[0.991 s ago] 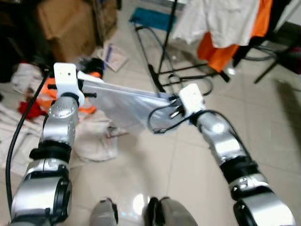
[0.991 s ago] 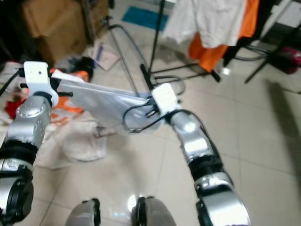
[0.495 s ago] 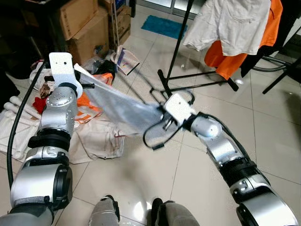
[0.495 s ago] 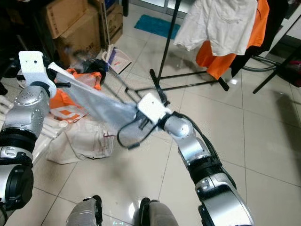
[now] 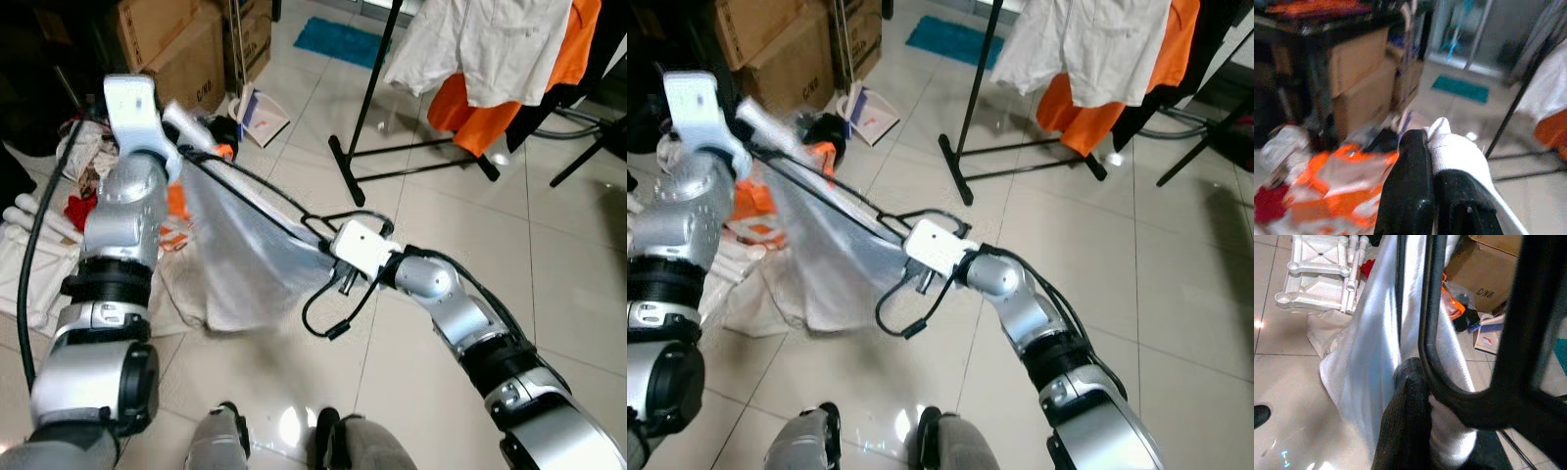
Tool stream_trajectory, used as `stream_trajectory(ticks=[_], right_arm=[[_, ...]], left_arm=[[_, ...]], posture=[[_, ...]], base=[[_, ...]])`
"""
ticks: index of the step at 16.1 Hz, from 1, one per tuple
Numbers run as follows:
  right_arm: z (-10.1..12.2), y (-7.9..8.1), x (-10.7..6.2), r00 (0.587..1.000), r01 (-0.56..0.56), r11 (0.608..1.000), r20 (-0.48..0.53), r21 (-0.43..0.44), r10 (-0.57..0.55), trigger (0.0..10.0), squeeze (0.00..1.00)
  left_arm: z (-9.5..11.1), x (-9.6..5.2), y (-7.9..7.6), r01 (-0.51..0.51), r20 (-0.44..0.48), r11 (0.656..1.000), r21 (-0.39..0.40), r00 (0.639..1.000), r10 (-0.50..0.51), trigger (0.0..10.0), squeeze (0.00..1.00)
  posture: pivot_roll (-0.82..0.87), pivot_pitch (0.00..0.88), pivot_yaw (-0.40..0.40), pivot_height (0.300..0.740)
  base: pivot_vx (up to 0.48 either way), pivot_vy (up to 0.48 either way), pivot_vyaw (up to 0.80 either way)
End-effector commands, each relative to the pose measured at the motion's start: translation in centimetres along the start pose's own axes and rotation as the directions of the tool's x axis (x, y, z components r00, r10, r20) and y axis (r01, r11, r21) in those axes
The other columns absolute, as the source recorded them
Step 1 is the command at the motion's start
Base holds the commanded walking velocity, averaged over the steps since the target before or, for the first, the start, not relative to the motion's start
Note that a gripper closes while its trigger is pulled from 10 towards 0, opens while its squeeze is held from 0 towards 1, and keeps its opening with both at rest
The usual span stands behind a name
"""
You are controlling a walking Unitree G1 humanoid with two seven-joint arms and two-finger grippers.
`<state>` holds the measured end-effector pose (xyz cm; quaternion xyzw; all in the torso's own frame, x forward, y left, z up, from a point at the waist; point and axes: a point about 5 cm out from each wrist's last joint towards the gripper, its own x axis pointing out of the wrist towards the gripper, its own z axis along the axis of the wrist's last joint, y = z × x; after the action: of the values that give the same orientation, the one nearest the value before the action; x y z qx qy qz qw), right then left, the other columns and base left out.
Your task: Hang hanger
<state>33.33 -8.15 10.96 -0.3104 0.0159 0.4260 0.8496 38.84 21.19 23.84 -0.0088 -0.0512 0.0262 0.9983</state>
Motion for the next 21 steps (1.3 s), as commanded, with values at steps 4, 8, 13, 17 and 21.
stream_trajectory(ticks=[4, 8, 13, 17, 21], right_arm=[[-1.3, -0.1, -0.2, 0.998, 0.026, 1.000, -0.066, 0.017, -0.024, 0.0, 0.00], [-1.1, -1.1, -0.4, 0.995, 0.098, 0.990, -0.043, 0.104, -0.094, 0.0, 0.00], [-0.8, -2.6, -1.2, 0.987, 0.156, 0.955, -0.001, 0.253, -0.161, 0.0, 0.00], [-0.9, -2.4, -1.3, 0.990, 0.137, 0.960, 0.000, 0.242, -0.141, 0.0, 0.00], [-0.9, -1.8, -1.2, 0.996, 0.083, 0.979, 0.003, 0.184, -0.085, 0.0, 0.00]], left_arm=[[3.8, -1.2, -2.4, 0.161, 0.120, 0.985, -0.062, 0.981, -0.153, 10.0, 0.00], [2.2, -1.8, -0.8, 0.111, 0.044, 0.994, -0.001, 0.993, -0.111, 10.0, 0.00], [-0.5, -2.1, 2.8, -0.059, -0.057, 0.998, 0.005, 0.997, 0.059, 10.0, 0.00], [-0.2, -2.0, 2.9, -0.064, -0.048, 0.998, -0.008, 0.997, 0.064, 10.0, 0.00], [1.7, -1.9, 2.4, -0.054, 0.006, 0.998, -0.042, 0.999, 0.054, 10.0, 0.00]], posture=[[-0.05, 0.206, -0.108, 0.740], [-0.05, 0.207, -0.110, 0.740], [-0.05, 0.208, -0.111, 0.740], [-0.05, 0.200, -0.117, 0.740], [-0.04, 0.188, -0.121, 0.740]], base=[[0.000, 0.000, 0.00], [0.000, 0.000, 0.00], [0.000, 0.000, 0.00], [0.000, 0.000, 0.00], [0.000, 0.000, 0.00]])
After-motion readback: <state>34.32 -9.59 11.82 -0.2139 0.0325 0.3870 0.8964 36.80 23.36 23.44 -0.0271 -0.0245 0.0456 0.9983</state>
